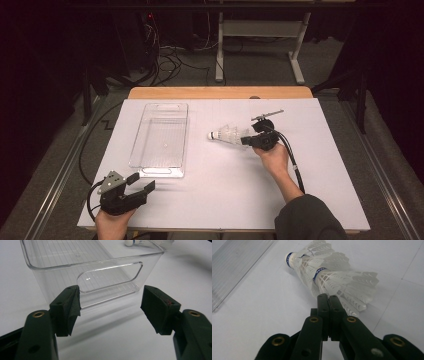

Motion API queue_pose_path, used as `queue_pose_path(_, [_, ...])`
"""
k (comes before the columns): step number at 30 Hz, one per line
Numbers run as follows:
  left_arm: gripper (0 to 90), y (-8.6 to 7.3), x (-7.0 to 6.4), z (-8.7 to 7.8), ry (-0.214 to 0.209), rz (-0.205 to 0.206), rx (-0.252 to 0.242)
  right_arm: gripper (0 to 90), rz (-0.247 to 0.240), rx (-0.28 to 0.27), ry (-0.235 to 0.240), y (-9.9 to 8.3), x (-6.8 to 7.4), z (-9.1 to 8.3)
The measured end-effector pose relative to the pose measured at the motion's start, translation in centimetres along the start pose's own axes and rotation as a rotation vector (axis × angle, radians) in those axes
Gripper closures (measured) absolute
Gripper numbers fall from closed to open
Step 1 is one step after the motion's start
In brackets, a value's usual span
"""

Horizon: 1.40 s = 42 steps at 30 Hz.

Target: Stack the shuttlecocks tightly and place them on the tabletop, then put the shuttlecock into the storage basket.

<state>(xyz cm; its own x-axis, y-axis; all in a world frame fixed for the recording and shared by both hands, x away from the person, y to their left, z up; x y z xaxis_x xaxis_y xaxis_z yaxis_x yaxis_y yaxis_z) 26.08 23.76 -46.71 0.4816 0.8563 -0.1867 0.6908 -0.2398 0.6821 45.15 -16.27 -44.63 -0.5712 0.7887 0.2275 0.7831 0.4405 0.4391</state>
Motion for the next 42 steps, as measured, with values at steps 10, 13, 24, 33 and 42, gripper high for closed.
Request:
queue_pose_path(10, [32.5, 0.0, 0.1, 0.0, -0.006, -0.005, -0.003, 90.0, -0.017, -0.003, -0.004, 1.0, 0.3, 0.2])
queue_pose_path(13, [32.5, -0.1, 0.2, -0.1, -0.008, -0.007, -0.004, 88.3, -0.008, -0.014, -0.004, 1.1, 0.2, 0.3])
queue_pose_path(24, [32.5, -0.1, 0.2, -0.1, -0.012, -0.006, -0.005, 61.6, 0.002, -0.047, -0.018, 1.1, 0.2, 0.3])
queue_pose_path(33, [32.5, 0.0, 0.1, -0.1, -0.016, 0.001, -0.006, 51.4, -0.03, -0.062, -0.079, 1.1, 0.5, 0.3])
queue_pose_path(42, [32.5, 0.0, 0.1, -0.2, -0.017, -0.008, -0.011, 47.1, -0.068, -0.105, -0.11, 1.5, 0.9, 0.7])
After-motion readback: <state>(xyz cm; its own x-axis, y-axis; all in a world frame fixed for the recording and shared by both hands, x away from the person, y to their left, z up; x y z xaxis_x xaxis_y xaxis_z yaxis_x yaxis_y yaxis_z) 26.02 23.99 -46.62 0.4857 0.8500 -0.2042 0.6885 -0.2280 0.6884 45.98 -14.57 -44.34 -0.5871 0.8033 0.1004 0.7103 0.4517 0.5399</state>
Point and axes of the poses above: each handheld gripper's, and its own axes: z roughly forward along the jaws, y roughly out of its top, x roughly to its left, the point moved 2 cm from there along z, roughly forward along the jaws, and after that the axes turned 13 degrees about x, right-handed, at the moved point
